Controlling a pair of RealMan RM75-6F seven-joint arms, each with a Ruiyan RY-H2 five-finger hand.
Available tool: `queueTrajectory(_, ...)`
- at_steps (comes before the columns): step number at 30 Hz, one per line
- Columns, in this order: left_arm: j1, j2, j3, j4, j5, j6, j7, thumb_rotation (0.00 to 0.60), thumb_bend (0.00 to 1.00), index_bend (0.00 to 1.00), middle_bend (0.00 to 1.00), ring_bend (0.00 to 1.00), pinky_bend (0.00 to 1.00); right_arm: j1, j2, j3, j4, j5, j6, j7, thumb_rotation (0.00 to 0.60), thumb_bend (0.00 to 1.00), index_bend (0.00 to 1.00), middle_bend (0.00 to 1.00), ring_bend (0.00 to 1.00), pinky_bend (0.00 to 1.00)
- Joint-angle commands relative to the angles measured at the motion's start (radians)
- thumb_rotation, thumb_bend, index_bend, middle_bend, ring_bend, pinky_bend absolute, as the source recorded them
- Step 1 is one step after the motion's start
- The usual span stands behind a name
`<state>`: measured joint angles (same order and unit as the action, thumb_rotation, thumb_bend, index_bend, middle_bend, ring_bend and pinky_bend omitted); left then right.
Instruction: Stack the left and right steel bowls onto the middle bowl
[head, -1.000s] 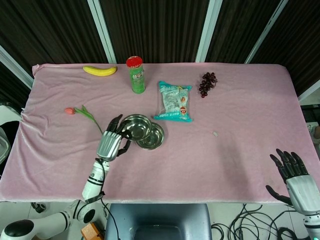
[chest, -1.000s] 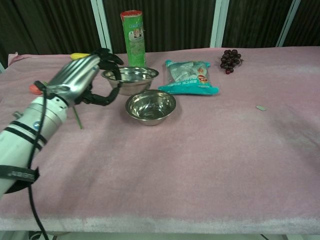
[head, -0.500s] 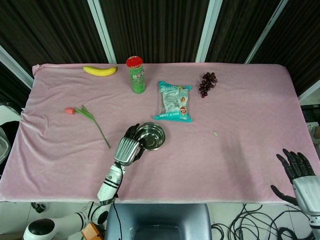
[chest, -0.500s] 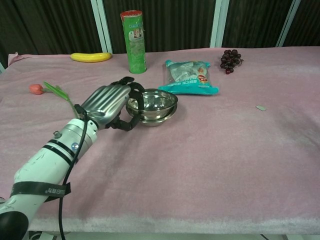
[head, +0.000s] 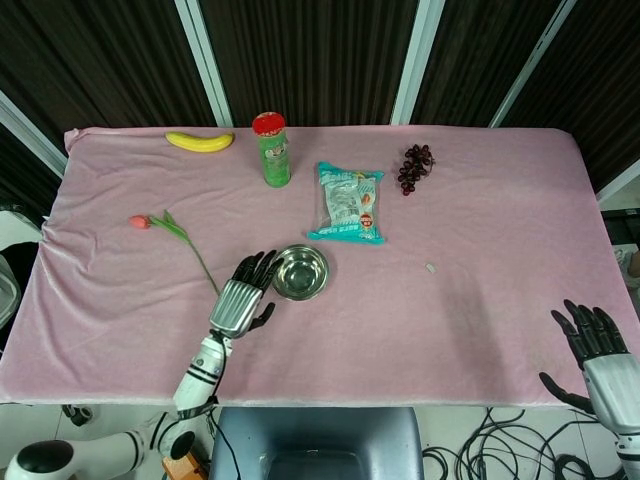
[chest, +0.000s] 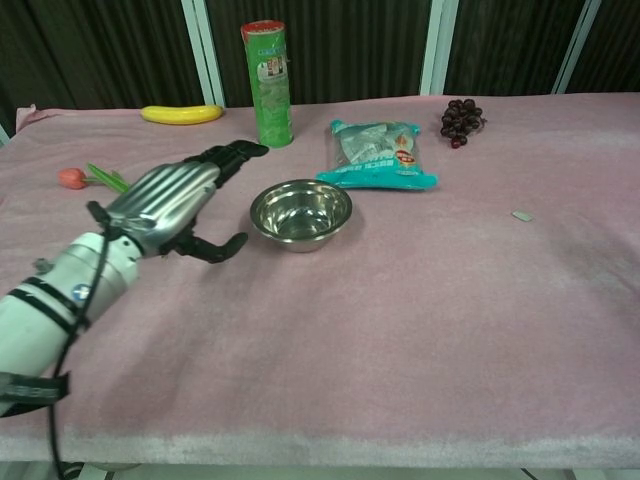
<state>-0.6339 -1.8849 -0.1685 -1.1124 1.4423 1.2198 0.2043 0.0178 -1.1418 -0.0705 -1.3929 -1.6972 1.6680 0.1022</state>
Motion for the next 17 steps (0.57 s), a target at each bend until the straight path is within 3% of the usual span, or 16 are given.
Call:
queueTrajectory(1,0.197,0.427,0.158,-0.437,0.001,0.105,0.182,0.600,0.38,0.00,0.00,0.00,0.13,-0.008,0.012,0.005,-0.042,0.014,-0.012,-0.058,0.600,0.35,0.00,0.00,0.00,0.00)
queueTrajectory(3,0.280,0.587,0.228,-0.559,-0.003,0.161,0.180,0.600,0.38,0.00,0.00,0.00,0.12,-0.014,0.018,0.014,-0.081,0.041,-0.025,-0.122,0.600,0.35,0.00,0.00,0.00,0.00)
queueTrajectory(6,0.389,0.736,0.306,-0.622,0.021,0.257,0.060,0.600,0.38,0.00,0.00,0.00,0.12,-0.027,0.019,0.032,-0.147,0.098,-0.044,-0.213,0.600,0.35,0.00,0.00,0.00,0.00)
queueTrajectory(8,0.455,0.752,0.319,-0.576,0.066,0.355,-0.072,0.600,0.38,0.00,0.00,0.00,0.12,-0.033,0.006,0.049,-0.175,0.131,-0.045,-0.241,0.600,0.35,0.00,0.00,0.00,0.00)
queueTrajectory(11,0.496,0.752,0.312,-0.513,0.112,0.431,-0.122,0.600,0.40,0.00,0.00,0.00,0.12,-0.035,-0.009,0.061,-0.182,0.156,-0.056,-0.269,0.600,0.35,0.00,0.00,0.00,0.00)
queueTrajectory(17,0.509,0.754,0.292,-0.489,0.115,0.415,-0.175,0.600,0.40,0.00,0.00,0.00,0.12,-0.032,-0.007,0.066,-0.188,0.153,-0.072,-0.263,0.600,0.35,0.00,0.00,0.00,0.00)
